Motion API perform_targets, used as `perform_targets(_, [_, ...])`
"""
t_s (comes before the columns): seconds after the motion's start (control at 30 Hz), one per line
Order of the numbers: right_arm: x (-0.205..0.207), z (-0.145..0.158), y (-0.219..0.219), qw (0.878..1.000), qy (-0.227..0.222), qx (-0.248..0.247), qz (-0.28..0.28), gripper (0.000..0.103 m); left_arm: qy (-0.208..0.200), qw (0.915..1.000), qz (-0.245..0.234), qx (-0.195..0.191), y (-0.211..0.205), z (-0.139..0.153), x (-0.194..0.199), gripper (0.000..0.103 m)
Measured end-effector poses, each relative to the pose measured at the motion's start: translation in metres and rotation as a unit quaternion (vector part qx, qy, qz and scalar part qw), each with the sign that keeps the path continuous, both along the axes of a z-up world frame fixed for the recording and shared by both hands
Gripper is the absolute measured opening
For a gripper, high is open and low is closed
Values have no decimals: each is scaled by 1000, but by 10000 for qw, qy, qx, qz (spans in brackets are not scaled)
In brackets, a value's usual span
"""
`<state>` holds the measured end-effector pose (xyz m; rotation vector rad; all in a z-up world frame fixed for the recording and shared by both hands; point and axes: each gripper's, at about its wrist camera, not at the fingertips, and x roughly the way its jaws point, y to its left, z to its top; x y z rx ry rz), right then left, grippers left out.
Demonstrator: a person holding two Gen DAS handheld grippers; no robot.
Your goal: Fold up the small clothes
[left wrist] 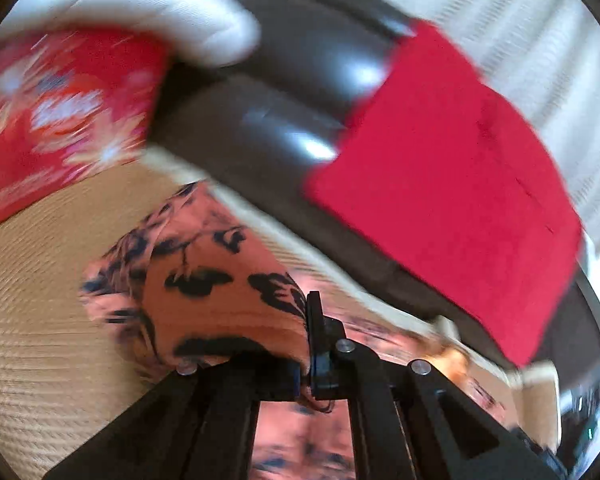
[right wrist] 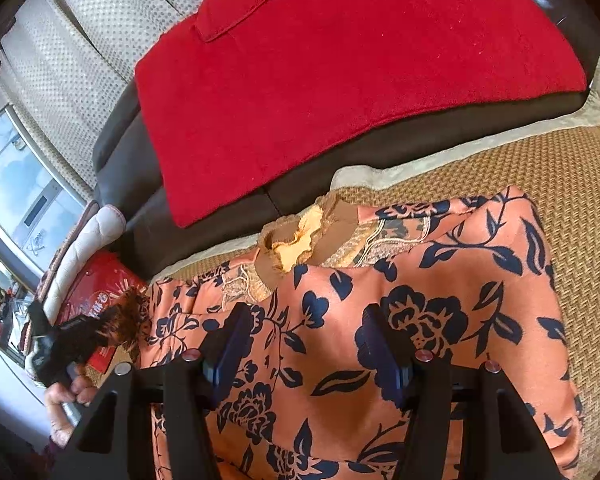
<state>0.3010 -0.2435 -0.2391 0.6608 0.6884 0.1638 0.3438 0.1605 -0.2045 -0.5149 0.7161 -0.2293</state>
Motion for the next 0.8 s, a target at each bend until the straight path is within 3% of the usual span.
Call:
perform_targets(0.1, [-3, 3, -5, 9999, -45, -20, -102, 62, -287, 9933, -1109, 132, -70, 28, -15, 2])
perform_targets(0.17, [-5, 4, -12, 9997, -57, -16, -224, 62, -343, 9761, -2125, 302, -132, 37, -31, 3])
perform_targets(0.2, [-7, 4, -16, 9996, -63, 3, -289, 62, -304, 9642, -2608, 370, -157, 39, -38, 3])
perform_targets(0.23, [-9, 4, -22, 9993, -61, 29, -374, 62, -188, 9435, -3271, 502, -190, 40, -49, 7])
perform_targets(0.27, [-11, 3, -31, 9987, -48, 88, -505, 62, -126, 9295, -3644, 553, -206, 41, -56, 8])
perform_targets(0.3, [-12, 3, -36, 9981, -42, 142, -604, 62, -95, 9164, -3961, 575, -218, 42, -61, 9])
perform_targets(0.33, [-14, 2, -43, 9972, -38, 215, -714, 63, -112, 9093, -4119, 573, -224, 45, -66, 13])
perform_targets(0.37, [-15, 2, -50, 9963, -44, 301, -798, 65, -160, 9089, -4134, 532, -221, 49, -67, 18])
perform_targets(0.43, [-18, 1, -59, 9953, -77, 450, -849, 74, -224, 9152, -4016, 257, -202, 56, -58, 59])
perform_targets(0.5, [-18, 1, -61, 9958, -110, 548, -722, 74, -327, 9329, -3580, -211, -169, 59, -49, 72])
perform_targets(0.57, [-11, -1, -57, 9966, -61, 747, -347, 74, -272, 9441, -3213, -686, -135, 56, -38, 72])
perform_targets(0.67, [-4, -5, -43, 9951, 17, 971, 158, 74, -69, 9476, -2967, -1184, -116, 48, -27, 72])
perform_targets(0.73, [-2, 2, -26, 9978, 10, 537, 397, 74, -36, 9470, -3021, -1088, -119, 48, -28, 72])
perform_targets(0.8, [-4, 10, -10, 9979, -30, 33, 652, 74, -149, 9585, -2724, -825, -113, 48, -29, 72])
